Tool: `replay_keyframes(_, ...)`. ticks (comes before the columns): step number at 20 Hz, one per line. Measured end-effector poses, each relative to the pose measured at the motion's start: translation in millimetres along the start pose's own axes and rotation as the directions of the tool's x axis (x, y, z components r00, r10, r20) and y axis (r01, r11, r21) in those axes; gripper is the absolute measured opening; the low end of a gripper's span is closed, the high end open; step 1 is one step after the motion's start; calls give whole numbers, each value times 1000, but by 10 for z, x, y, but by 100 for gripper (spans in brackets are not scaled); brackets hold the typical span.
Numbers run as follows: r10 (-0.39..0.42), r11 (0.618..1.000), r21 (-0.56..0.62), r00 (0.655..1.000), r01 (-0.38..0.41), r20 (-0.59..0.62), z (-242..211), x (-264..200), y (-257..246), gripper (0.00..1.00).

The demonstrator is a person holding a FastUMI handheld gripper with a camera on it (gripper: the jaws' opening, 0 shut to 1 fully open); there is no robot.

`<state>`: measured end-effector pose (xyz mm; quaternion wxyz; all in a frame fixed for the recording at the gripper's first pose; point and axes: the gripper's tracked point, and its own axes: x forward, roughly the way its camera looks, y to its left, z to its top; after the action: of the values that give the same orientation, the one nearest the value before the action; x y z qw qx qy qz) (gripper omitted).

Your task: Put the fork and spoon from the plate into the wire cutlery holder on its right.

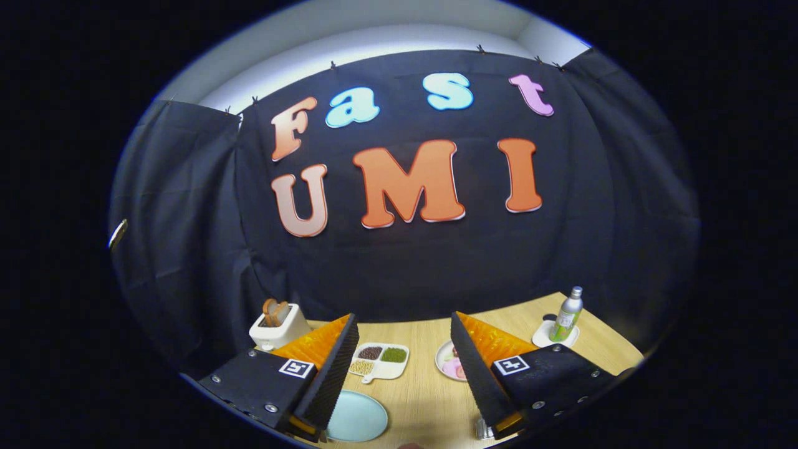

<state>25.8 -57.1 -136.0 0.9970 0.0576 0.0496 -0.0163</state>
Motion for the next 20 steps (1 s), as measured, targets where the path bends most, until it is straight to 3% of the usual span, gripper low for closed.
replay_keyframes(3,44,998,-41,998,-42,51,49,9,293,89)
replay_keyframes(8,115,992,-53,991,-119,-67,-360,99,886,93)
replay_keyframes(13,205,975,-39,954,-219,-220,-972,145,1449,94)
replay_keyframes(17,223,962,-45,867,-271,-446,-1743,112,1644,95)
replay_keyframes(20,184,952,-80,760,-297,-624,-2345,37,1579,95)
